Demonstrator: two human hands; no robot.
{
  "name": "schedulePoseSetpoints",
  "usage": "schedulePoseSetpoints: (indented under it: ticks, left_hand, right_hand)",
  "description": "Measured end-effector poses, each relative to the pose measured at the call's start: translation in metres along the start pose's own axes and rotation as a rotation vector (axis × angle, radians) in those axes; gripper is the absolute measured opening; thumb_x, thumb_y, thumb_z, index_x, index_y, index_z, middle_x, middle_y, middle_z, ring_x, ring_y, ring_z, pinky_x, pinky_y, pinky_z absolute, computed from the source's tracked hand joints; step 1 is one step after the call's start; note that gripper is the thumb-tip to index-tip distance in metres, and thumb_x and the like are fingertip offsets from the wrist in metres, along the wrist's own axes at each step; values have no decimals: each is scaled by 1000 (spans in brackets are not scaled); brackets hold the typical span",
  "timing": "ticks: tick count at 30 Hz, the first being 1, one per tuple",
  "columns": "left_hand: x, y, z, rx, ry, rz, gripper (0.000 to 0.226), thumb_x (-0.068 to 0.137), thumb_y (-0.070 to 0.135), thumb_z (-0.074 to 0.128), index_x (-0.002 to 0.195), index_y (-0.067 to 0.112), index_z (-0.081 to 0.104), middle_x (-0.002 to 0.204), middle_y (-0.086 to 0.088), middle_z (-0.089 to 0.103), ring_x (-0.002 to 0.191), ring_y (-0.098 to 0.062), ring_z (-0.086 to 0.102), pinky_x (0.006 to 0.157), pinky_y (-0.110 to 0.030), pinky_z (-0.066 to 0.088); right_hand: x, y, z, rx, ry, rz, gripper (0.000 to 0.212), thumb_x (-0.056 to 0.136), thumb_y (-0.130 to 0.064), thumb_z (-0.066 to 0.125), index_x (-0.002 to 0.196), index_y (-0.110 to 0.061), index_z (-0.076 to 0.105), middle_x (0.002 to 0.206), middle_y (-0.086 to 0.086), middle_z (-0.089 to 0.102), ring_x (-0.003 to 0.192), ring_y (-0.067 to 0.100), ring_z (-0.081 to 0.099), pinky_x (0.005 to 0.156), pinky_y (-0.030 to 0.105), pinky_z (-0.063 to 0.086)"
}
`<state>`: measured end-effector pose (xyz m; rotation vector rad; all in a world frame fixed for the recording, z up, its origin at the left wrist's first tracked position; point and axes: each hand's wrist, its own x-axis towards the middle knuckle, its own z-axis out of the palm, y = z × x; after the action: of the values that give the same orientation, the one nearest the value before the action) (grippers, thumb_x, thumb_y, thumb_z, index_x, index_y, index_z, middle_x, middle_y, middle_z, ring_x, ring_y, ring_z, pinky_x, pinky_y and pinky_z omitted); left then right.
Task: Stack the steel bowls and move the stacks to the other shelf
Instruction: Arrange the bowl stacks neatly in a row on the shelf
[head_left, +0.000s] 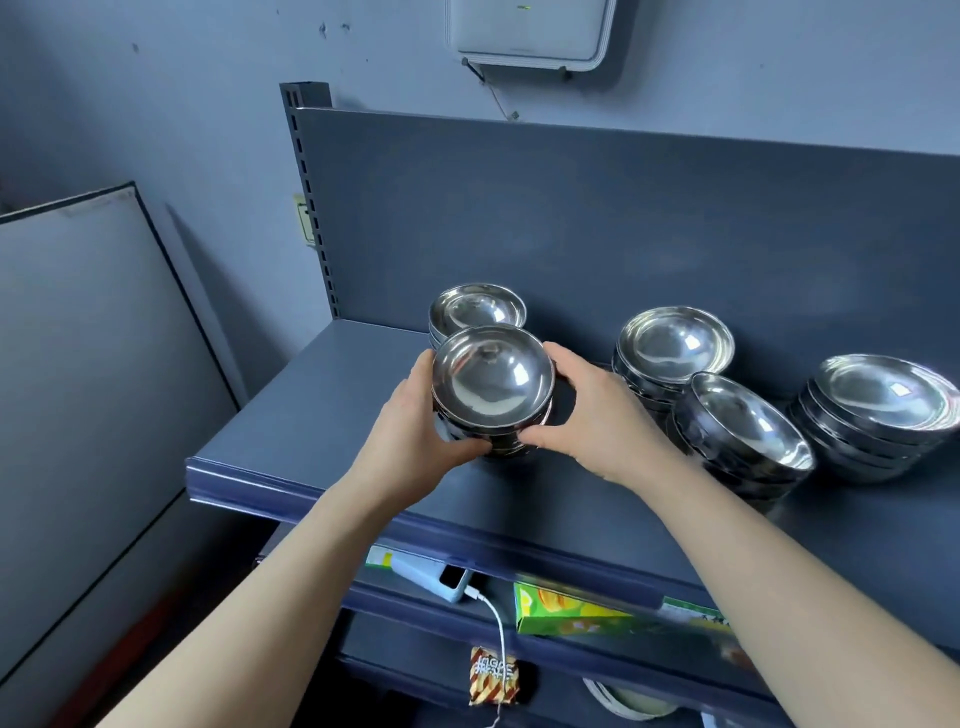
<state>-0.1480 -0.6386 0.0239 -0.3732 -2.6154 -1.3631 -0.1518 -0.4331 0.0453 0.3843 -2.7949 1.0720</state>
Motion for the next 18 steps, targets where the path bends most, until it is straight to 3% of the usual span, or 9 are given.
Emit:
schedulePoseSetpoints:
  ticks: [2, 6, 9, 14, 18]
  left_hand:
    - [0, -6, 4, -15, -27, 4, 67, 67, 27, 84, 117, 38, 40, 113, 19, 58, 107, -6, 57, 81, -21, 43]
    - [5, -10, 7, -7, -50, 32, 70, 68, 25, 83, 122, 35, 40, 116, 16, 58, 109, -8, 56, 84, -25, 45]
    - [9, -9, 6, 11, -34, 76, 70, 69, 24, 82, 125, 34, 40, 116, 15, 57, 108, -11, 54, 86, -26, 45]
    - [15, -2, 5, 13, -31, 83, 71, 68, 24, 83, 124, 34, 40, 115, 11, 58, 109, -12, 54, 90, -30, 46]
    - [20, 0, 6, 45, -59, 67, 76, 67, 26, 83, 127, 35, 38, 113, 9, 57, 109, -13, 54, 83, -25, 42]
  right_hand:
    - [-2, 0, 0, -19, -14, 8, 81, 70, -27, 83, 141, -35, 43, 120, -19, 61, 109, 3, 54, 83, 12, 41]
    - [-2, 4, 1, -19, -27, 58, 79, 69, -32, 80, 139, -36, 43, 121, -16, 63, 114, 9, 58, 98, 33, 48]
    - [1, 7, 0, -27, -7, 62, 71, 65, -35, 78, 129, -39, 49, 106, -10, 68, 100, 17, 64, 90, 45, 54]
    - [4, 16, -5, 10, -4, 108, 49, 61, -40, 78, 105, -36, 57, 91, -4, 69, 81, 26, 65, 81, 50, 55]
    - [4, 21, -1, 6, -47, 161, 83, 53, -57, 74, 129, -34, 50, 108, -10, 67, 88, 15, 65, 87, 43, 55]
